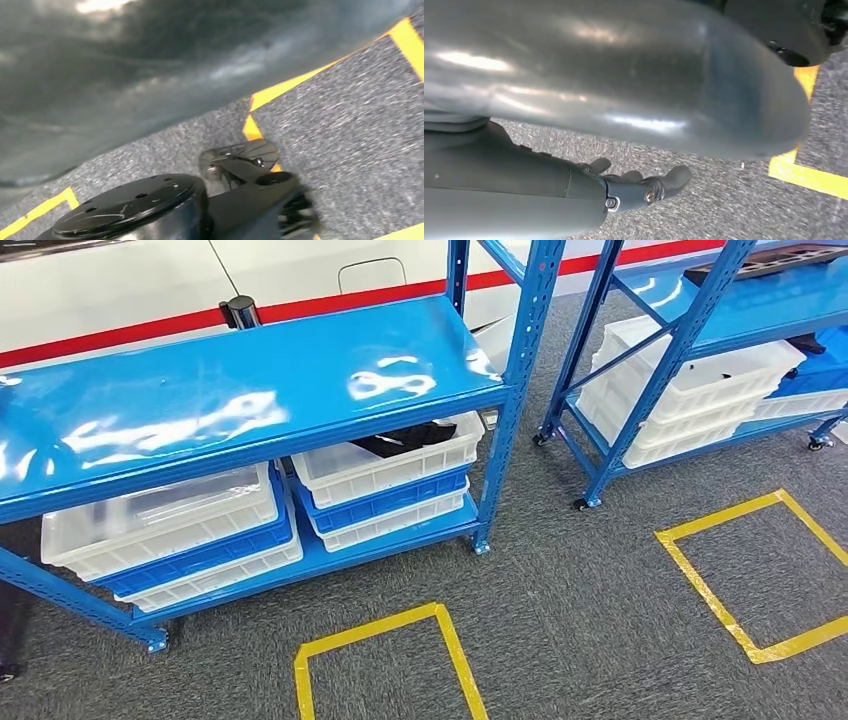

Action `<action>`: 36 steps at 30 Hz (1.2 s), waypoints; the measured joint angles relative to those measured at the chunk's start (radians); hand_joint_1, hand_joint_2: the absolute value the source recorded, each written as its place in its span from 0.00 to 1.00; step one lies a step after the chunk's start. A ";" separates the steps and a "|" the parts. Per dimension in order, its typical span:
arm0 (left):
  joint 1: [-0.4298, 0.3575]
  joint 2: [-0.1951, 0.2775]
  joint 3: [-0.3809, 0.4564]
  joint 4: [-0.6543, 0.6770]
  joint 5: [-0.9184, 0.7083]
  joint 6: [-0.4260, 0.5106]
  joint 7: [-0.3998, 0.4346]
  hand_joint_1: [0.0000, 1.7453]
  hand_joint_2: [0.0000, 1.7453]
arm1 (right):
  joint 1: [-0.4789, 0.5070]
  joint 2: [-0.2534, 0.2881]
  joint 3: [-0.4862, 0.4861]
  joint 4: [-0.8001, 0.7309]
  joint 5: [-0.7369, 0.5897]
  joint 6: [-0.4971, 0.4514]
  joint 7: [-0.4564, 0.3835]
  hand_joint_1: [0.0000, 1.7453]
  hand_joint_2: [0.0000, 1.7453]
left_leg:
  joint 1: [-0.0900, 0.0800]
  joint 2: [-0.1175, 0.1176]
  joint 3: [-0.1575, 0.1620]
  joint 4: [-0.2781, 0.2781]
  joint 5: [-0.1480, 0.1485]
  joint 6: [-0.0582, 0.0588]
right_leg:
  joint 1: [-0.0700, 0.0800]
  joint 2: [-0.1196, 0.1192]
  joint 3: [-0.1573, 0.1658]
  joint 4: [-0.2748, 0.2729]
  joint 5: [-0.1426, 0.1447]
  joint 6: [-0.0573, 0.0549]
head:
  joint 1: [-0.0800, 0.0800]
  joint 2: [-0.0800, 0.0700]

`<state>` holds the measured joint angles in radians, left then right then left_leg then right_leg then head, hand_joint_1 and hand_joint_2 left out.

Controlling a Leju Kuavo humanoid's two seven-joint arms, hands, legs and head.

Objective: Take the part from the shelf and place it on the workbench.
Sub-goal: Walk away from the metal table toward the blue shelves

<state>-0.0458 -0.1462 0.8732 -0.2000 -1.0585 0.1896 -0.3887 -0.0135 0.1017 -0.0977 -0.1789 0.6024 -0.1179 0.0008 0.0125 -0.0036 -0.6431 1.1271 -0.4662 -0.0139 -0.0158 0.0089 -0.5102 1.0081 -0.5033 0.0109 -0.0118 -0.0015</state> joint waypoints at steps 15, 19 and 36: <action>-0.004 0.000 0.000 0.001 -0.001 0.000 0.000 0.00 0.00 | -0.001 -0.003 0.000 0.000 0.012 0.004 0.000 0.00 0.00 | -0.007 -0.013 0.107 -0.095 -0.046 0.043 | 0.004 -0.004 -0.147 0.119 0.023 0.058 | 0.011 0.000; -0.005 0.000 0.000 0.001 -0.001 0.000 -0.001 0.00 0.00 | -0.004 -0.003 0.000 0.001 0.014 0.011 0.000 0.00 0.00 | -0.014 -0.016 0.119 -0.102 -0.072 0.024 | 0.013 -0.005 -0.100 0.021 0.061 0.027 | 0.011 0.000; -0.005 0.001 0.002 0.002 0.000 0.010 -0.002 0.00 0.00 | -0.004 0.000 0.000 0.001 0.022 0.019 -0.004 0.00 0.00 | -0.004 -0.008 0.031 -0.068 0.011 0.008 | 0.004 0.003 0.020 0.000 -0.030 0.007 | 0.008 0.000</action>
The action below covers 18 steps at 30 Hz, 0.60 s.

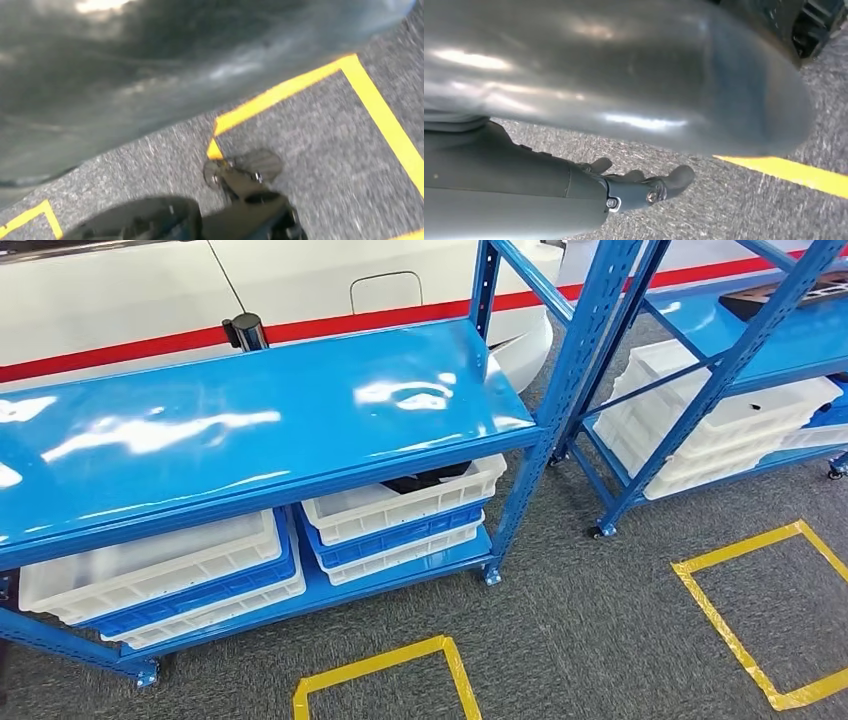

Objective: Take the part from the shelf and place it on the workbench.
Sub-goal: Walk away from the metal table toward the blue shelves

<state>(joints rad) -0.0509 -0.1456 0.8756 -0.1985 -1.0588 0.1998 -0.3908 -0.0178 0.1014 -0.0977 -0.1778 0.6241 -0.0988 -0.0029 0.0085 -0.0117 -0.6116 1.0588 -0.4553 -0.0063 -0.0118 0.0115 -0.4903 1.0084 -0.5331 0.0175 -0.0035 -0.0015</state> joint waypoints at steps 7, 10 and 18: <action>-0.002 0.000 0.001 0.000 -0.006 0.010 -0.002 0.00 0.00 | -0.002 0.003 0.000 0.000 0.011 0.000 -0.002 0.00 0.00 | 0.003 -0.004 0.013 -0.019 -0.006 0.039 | -0.005 -0.005 -0.078 0.146 -0.067 0.016 | 0.007 0.000; -0.002 0.000 0.001 0.000 -0.010 0.014 -0.002 0.00 0.00 | 0.000 0.003 0.000 0.000 0.014 0.000 -0.002 0.00 0.00 | 0.003 -0.013 0.015 -0.019 -0.009 0.041 | -0.007 -0.005 -0.173 0.278 -0.089 0.022 | 0.008 0.000; -0.002 -0.003 0.002 0.000 -0.011 0.022 -0.002 0.00 0.00 | -0.005 0.001 0.000 0.000 0.016 0.000 -0.002 0.00 0.00 | 0.002 -0.044 0.027 -0.020 -0.018 0.002 | -0.009 0.002 -0.077 0.018 0.052 0.020 | 0.007 0.000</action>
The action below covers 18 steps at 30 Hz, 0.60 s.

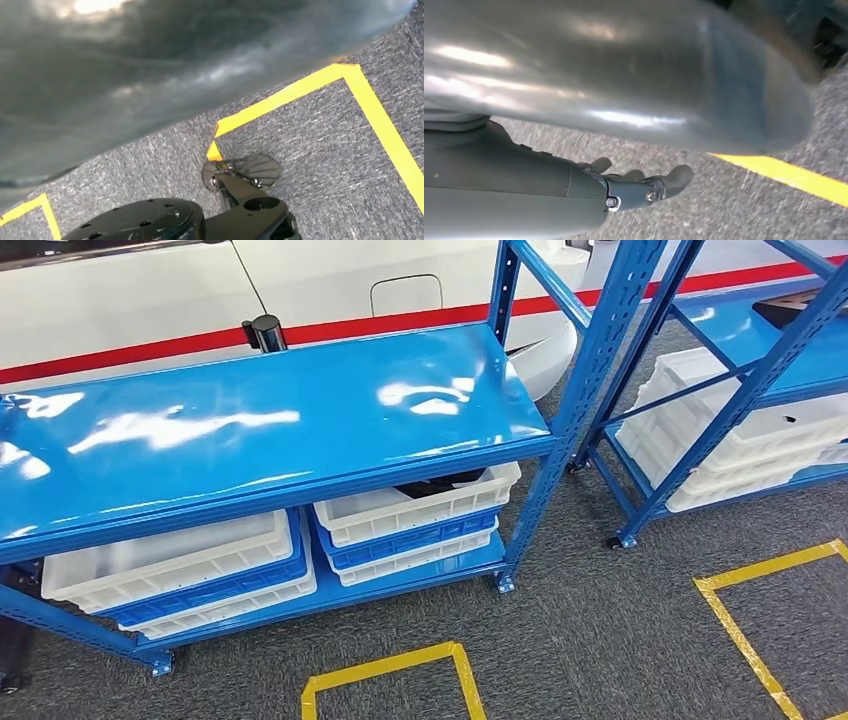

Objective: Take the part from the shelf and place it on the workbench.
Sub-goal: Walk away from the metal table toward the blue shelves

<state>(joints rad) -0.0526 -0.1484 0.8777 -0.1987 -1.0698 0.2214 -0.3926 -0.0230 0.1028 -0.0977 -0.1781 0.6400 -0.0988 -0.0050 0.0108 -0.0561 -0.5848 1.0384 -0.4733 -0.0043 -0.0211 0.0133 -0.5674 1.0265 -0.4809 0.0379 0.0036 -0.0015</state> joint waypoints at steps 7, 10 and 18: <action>0.000 0.000 0.006 0.000 -0.001 0.002 0.001 0.00 0.00 | 0.005 0.000 0.000 0.000 0.006 0.000 0.000 0.00 0.00 | 0.003 0.048 -0.129 0.271 -0.122 -0.016 | 0.007 -0.027 0.019 -0.004 -0.001 -0.032 | -0.012 0.000; 0.001 0.000 0.006 0.000 -0.002 0.002 0.001 0.00 0.00 | 0.005 0.000 0.000 0.000 0.007 0.000 0.000 0.00 0.00 | 0.002 0.063 -0.071 0.145 -0.033 -0.005 | 0.011 -0.037 0.032 -0.004 -0.009 -0.034 | -0.012 0.000; -0.004 0.000 0.008 0.000 -0.007 0.003 0.001 0.00 0.00 | 0.004 0.001 0.000 0.000 0.010 0.001 0.002 0.00 0.00 | -0.007 0.058 -0.011 -0.002 0.018 0.029 | 0.017 -0.046 0.015 0.049 -0.053 -0.006 | -0.007 0.000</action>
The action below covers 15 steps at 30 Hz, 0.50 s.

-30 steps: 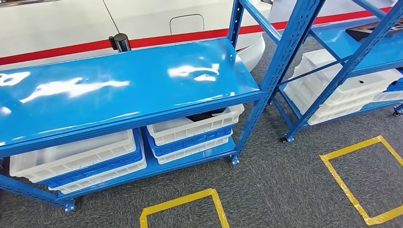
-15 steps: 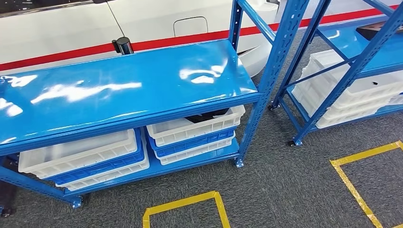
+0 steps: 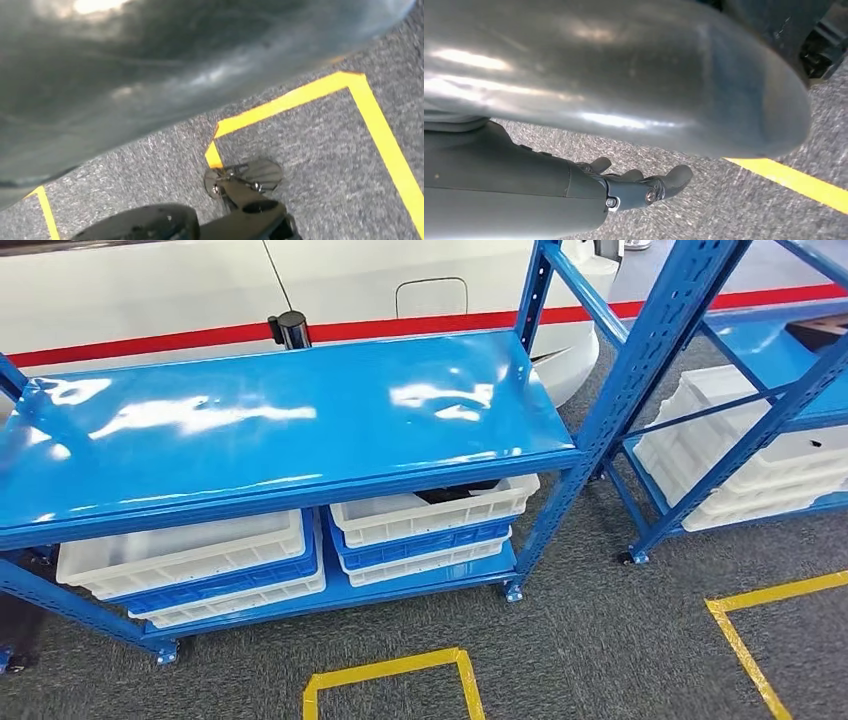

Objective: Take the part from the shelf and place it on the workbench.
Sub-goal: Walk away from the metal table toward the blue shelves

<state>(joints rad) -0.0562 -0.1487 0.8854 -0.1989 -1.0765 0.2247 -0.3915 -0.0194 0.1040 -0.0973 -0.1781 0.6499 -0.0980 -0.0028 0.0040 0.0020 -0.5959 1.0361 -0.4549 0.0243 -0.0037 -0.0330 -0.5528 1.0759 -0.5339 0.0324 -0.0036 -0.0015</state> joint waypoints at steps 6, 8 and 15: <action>0.000 -0.003 0.002 0.000 -0.005 0.000 -0.001 0.00 0.00 | 0.005 -0.002 0.000 0.000 0.001 0.000 0.000 0.00 0.00 | 0.004 -0.039 -0.003 -0.001 0.003 0.005 | -0.010 0.029 -0.099 0.175 -0.048 0.020 | 0.006 0.000; 0.000 -0.004 0.002 0.000 -0.008 0.000 -0.001 0.00 0.00 | 0.004 -0.003 0.000 0.000 0.001 0.000 0.000 0.00 0.00 | 0.005 -0.054 -0.001 0.000 0.003 0.000 | -0.016 0.043 -0.036 0.036 0.010 0.037 | 0.007 0.000; 0.002 -0.004 0.002 0.000 -0.012 0.001 -0.001 0.00 0.00 | 0.000 -0.003 0.000 0.000 0.001 0.000 0.000 0.00 0.00 | 0.006 -0.045 -0.017 0.035 -0.021 -0.037 | -0.017 0.036 0.011 -0.061 0.053 -0.013 | 0.005 0.000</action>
<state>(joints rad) -0.0540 -0.1527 0.8873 -0.1991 -1.0882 0.2255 -0.3922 -0.0194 0.1013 -0.0973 -0.1781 0.6512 -0.0981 -0.0032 0.0101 -0.0432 -0.6133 1.0712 -0.4759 -0.0132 -0.0204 0.0028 -0.5417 1.0146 -0.4813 0.0190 0.0009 -0.0015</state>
